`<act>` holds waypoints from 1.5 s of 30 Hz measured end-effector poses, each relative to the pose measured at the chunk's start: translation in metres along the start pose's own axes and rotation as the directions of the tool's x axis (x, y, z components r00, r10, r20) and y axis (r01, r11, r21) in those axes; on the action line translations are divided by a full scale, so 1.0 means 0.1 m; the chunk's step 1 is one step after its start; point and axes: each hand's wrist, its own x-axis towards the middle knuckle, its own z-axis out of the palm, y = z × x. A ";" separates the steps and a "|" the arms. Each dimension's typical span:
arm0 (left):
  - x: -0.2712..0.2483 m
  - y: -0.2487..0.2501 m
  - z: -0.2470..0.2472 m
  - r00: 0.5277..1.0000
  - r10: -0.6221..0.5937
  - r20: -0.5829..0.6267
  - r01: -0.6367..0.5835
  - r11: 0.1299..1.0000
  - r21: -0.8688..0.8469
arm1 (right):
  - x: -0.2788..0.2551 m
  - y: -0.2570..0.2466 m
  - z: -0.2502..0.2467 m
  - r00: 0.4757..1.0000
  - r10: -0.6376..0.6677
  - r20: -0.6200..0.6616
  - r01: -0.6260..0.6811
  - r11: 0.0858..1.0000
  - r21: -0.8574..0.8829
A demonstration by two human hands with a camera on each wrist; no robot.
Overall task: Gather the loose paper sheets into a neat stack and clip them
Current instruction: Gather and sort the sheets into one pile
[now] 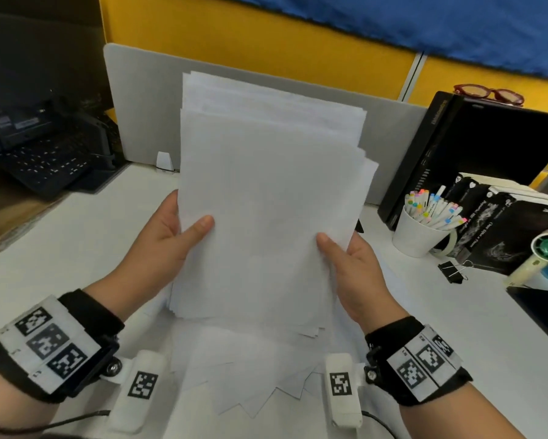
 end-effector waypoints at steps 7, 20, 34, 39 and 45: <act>-0.07 0.19 0.09 0.975 0.218 -0.039 -0.208 0.963 0.169 | -0.12 -0.22 0.18 0.956 -0.293 0.011 0.293 0.956 -0.004; -0.04 0.13 0.06 0.994 -0.016 -0.112 0.017 1.000 0.008 | -0.09 -0.09 0.17 0.993 -0.111 -0.032 0.107 0.987 -0.118; 0.01 -0.39 -0.25 0.844 -0.529 -0.089 0.509 0.740 0.440 | 0.17 0.28 -0.24 0.950 0.287 -0.122 -0.306 0.775 -0.554; 0.03 -0.53 -0.28 0.785 -0.599 -0.161 0.580 0.617 0.532 | 0.36 0.38 -0.69 0.877 0.322 -0.356 -0.477 0.508 -0.717; 0.03 -0.56 -0.22 0.774 -0.605 -0.188 0.607 0.622 0.494 | 0.37 0.38 -0.82 0.855 0.433 -0.287 -0.443 0.321 -0.837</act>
